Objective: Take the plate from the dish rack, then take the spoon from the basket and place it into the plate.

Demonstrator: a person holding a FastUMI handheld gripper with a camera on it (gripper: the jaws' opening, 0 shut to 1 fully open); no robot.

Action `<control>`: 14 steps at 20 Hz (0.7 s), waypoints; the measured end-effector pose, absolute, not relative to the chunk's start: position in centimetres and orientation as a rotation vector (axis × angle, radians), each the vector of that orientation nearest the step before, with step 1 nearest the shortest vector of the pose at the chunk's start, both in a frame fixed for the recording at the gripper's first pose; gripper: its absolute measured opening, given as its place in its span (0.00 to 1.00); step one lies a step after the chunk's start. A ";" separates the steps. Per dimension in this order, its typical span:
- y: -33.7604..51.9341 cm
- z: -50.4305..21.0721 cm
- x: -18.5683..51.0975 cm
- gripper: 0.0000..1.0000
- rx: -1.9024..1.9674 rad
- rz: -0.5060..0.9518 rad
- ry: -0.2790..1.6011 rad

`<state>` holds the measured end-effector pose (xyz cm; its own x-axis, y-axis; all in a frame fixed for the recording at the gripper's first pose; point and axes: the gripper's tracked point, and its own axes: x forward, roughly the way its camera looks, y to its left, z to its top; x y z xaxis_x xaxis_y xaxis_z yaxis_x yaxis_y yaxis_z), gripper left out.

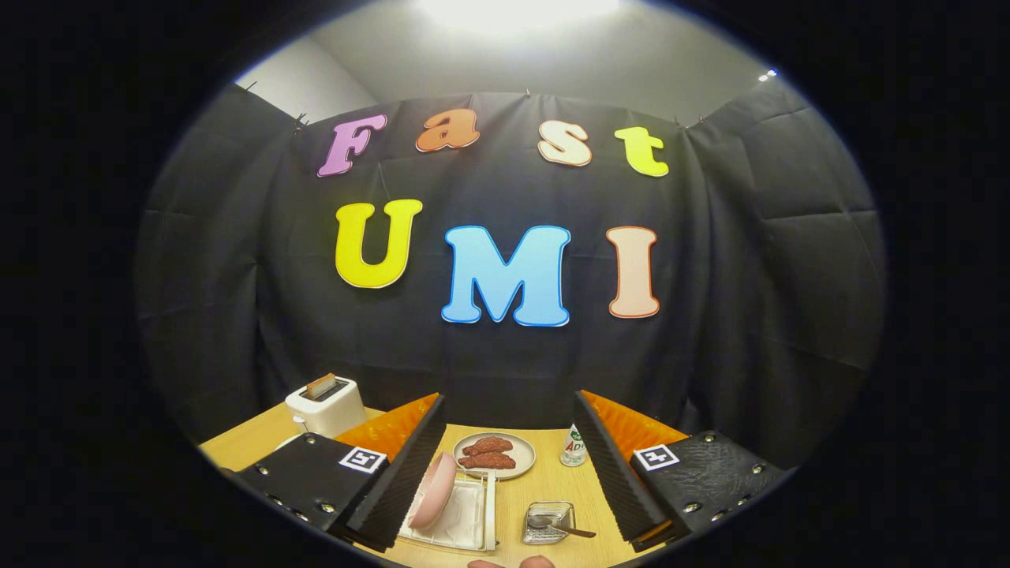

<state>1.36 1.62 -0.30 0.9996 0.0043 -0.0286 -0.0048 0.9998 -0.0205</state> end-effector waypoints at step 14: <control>7.0 -9.0 5.5 0.98 0.067 0.089 0.539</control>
